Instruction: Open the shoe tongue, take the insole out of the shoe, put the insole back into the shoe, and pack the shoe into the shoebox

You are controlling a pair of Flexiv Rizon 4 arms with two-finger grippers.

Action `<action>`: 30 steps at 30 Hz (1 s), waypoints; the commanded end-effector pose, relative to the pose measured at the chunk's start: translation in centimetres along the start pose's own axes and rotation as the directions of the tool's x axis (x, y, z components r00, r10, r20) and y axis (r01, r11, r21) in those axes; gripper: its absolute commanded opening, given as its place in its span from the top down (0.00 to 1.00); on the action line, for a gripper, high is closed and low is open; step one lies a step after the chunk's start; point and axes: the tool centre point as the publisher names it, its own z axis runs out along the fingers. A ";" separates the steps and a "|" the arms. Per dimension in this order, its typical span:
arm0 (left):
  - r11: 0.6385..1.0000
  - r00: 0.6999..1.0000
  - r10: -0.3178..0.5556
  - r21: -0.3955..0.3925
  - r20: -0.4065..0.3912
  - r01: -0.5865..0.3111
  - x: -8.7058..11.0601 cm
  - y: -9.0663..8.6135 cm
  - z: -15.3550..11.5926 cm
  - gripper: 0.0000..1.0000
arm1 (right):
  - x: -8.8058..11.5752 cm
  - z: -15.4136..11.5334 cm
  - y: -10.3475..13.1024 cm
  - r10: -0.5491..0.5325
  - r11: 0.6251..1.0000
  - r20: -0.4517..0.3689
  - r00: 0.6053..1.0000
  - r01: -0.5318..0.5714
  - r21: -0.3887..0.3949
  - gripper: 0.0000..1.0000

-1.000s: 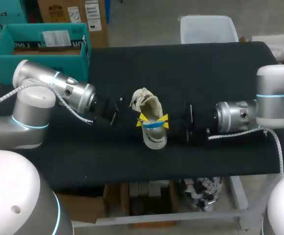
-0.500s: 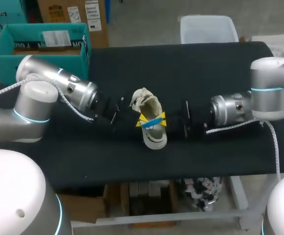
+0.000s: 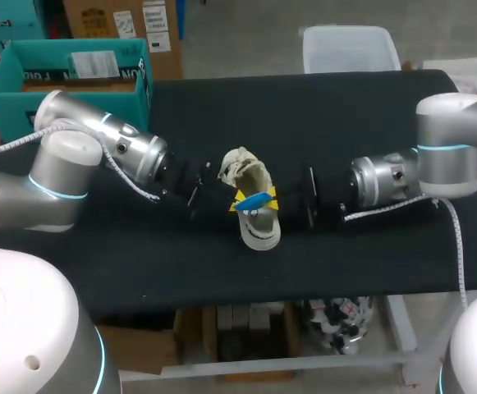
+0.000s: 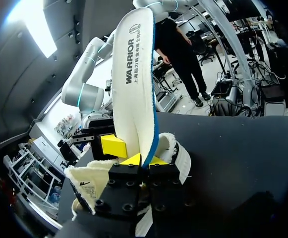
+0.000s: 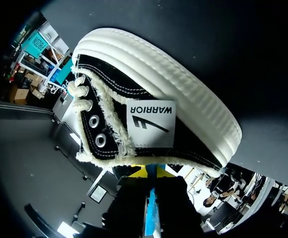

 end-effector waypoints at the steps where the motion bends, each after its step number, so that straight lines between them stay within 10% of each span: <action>1: 1.000 1.000 -0.002 0.019 0.002 0.002 -0.3 1.1 0.7 1.00 | 0.2 0.5 0.8 0.003 1.000 0.007 1.000 -0.003 0.012 1.00; 11: 1.000 1.000 -0.004 0.019 0.005 0.004 -0.5 1.3 0.9 1.00 | 0.1 0.3 0.8 0.009 1.000 0.008 1.000 -0.010 0.003 1.00; 16: 1.000 1.000 -0.003 0.015 0.005 0.003 -0.5 1.1 0.7 1.00 | -0.5 -0.3 -0.5 0.006 1.000 0.009 1.000 -0.006 -0.015 0.25; 25: 1.000 1.000 0.007 0.004 0.028 -0.007 -0.5 0.3 -0.1 1.00 | -1.0 -1.0 -3.0 -0.011 0.999 0.015 1.000 0.011 -0.030 0.22; 30: 1.000 0.999 0.008 -0.003 0.032 -0.008 -0.5 -0.1 -0.1 1.00 | -1.0 -0.4 -3.5 -0.014 0.999 0.045 0.999 0.015 -0.037 0.36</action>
